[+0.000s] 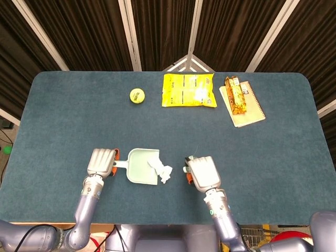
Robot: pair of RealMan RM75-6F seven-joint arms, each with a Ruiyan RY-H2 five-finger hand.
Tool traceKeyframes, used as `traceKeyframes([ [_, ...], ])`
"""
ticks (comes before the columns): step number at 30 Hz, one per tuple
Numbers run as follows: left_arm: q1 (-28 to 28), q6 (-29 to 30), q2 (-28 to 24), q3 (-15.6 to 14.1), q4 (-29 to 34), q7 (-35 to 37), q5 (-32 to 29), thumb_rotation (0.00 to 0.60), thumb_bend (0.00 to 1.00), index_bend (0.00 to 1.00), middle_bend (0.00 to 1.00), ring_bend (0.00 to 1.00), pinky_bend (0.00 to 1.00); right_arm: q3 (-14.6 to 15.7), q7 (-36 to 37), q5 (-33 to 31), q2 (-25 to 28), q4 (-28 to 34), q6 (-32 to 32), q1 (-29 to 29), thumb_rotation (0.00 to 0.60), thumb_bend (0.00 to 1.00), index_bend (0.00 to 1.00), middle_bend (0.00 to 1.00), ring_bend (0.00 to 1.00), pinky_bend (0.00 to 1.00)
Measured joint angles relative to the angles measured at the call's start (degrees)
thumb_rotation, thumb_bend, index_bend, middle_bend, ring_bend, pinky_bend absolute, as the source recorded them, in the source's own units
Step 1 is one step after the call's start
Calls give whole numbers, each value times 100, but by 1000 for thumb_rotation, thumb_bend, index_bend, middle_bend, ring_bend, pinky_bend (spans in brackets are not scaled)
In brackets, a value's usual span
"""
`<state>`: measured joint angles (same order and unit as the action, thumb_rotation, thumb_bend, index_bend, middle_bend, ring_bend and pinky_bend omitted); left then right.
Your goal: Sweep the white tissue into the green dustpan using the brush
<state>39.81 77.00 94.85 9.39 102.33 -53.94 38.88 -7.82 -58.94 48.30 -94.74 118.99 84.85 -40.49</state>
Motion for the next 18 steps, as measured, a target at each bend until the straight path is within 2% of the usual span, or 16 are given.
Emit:
traceKeyframes([
  [7, 47, -19, 124, 2, -52, 31, -14, 600, 584, 676, 1000, 1000, 1000, -216, -138, -242, -479, 110, -2, -169, 600, 458, 750, 911, 935, 871],
  [14, 81, -1, 232, -21, -139, 30, -22, 600, 584, 676, 1000, 1000, 1000, -797, -168, -627, -1000, 271, -2, -489, 600, 459, 751, 911, 936, 871],
  [18, 91, -1, 249, -20, -173, 42, -26, 600, 584, 676, 1000, 1000, 1000, -1001, -180, -648, -1110, 327, 2, -653, 600, 458, 751, 911, 935, 870],
])
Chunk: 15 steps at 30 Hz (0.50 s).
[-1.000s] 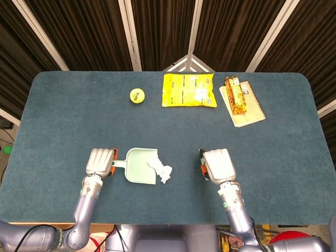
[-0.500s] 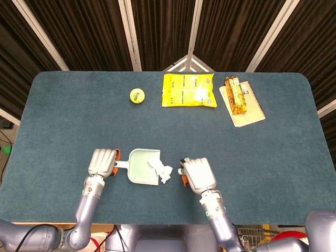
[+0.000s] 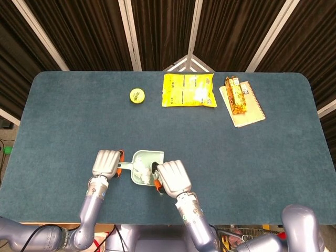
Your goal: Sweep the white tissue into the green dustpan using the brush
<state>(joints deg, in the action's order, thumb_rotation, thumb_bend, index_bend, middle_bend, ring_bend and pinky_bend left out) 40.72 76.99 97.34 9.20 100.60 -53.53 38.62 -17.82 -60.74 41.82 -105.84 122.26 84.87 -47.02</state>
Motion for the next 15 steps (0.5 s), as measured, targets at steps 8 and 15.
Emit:
traceKeyframes([
  [8, 22, 8, 72, -17, -27, 8, 23, 600, 584, 676, 1000, 1000, 1000, -159, 109, 88, 152, -10, 18, -98, 600, 458, 752, 911, 935, 871],
  [15, 31, 51, 95, -15, 2, -3, 45, 600, 584, 676, 1000, 1000, 1000, -202, 73, 236, 599, -102, 76, -102, 600, 458, 751, 911, 935, 871],
])
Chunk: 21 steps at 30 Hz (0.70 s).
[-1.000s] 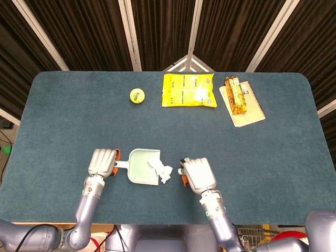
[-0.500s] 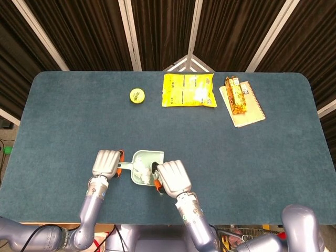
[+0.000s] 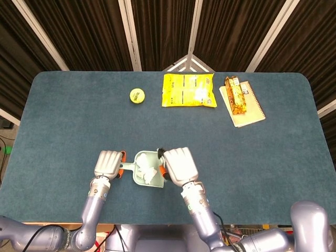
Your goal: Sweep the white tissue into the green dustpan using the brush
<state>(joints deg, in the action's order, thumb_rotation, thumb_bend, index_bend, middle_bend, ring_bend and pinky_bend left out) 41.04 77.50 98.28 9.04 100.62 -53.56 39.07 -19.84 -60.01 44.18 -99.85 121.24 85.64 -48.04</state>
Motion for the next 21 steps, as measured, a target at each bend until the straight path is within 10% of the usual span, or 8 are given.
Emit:
traceKeyframes([
  [21, -35, 94, -17, -13, 133, 15, 33, 600, 584, 677, 1000, 1000, 1000, 823, 219, -71, 308, -373, 31, 351, 600, 458, 752, 911, 935, 871],
])
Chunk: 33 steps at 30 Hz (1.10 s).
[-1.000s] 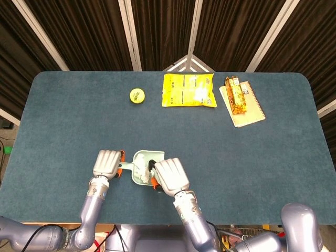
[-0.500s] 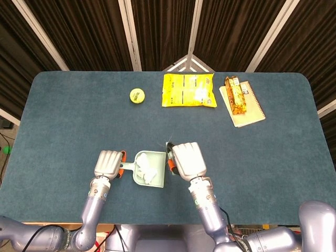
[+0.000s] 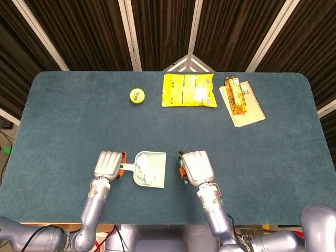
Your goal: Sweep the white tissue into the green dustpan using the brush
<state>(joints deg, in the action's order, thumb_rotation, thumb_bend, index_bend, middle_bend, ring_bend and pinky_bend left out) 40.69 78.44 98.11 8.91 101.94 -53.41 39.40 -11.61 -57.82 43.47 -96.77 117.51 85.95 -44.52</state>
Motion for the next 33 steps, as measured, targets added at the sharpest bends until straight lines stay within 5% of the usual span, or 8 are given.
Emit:
traceKeyframes([
  [15, -10, -20, 105, 6, -38, 77, 16, 600, 584, 676, 1000, 1000, 1000, -108, 33, -41, -619, 391, 17, -112, 600, 459, 756, 911, 935, 871],
  [33, -11, -34, 238, 48, -173, 155, 51, 600, 584, 675, 1000, 1000, 1000, -446, 155, 208, -607, 408, 9, -266, 600, 462, 762, 911, 936, 870],
])
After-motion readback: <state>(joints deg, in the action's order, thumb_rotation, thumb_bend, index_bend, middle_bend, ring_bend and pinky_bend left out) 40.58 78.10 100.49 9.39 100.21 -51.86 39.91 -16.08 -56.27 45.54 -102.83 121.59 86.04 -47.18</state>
